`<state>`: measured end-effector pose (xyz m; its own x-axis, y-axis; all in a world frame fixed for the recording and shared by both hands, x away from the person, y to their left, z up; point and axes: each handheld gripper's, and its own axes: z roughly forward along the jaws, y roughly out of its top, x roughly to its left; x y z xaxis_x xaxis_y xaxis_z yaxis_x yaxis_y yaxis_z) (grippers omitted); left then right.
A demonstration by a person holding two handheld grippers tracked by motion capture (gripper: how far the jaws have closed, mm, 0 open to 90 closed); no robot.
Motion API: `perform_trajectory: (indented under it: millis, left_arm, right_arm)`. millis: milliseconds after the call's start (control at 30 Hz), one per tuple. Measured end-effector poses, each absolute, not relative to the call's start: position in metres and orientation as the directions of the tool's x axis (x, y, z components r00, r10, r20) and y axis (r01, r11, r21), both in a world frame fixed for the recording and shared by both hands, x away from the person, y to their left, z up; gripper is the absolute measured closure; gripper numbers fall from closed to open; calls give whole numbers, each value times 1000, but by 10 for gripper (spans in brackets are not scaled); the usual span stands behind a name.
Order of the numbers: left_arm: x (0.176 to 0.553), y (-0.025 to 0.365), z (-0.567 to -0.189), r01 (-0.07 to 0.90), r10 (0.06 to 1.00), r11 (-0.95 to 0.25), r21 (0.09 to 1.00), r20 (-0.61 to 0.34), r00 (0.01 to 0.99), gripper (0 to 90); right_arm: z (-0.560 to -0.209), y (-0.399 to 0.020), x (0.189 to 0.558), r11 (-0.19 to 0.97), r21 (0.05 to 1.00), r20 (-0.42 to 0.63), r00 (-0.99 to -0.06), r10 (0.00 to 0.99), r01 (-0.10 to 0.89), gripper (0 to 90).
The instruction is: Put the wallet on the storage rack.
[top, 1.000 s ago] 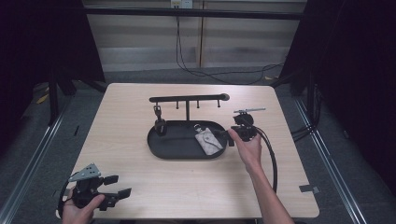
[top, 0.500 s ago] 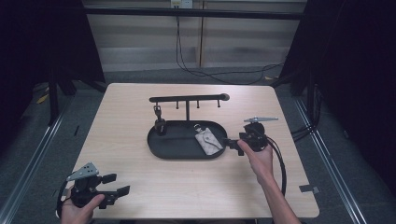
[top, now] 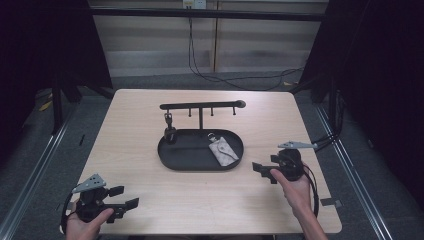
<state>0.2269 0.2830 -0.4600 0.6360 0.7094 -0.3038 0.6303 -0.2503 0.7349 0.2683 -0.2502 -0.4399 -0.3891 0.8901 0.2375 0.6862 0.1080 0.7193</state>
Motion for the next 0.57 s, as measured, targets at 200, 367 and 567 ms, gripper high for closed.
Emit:
perform_trajectory:
  millis: [200,367,567]
  left_arm:
    - [226,283,-459,627,707,-258,735,-299,641,204]
    - [227,283,-460,629,709,-264,731,-294,641,208]
    - [227,281,-460,631,704,-278,724,-294,647,212]
  right_arm:
    - [-447,-260,244,128,711,217,-390,895,691,161]
    - [-453,-271,226,113,707,224,-372,901,698,144]
    - [-468,-281,220,98,683,226,-337,914,724,146]
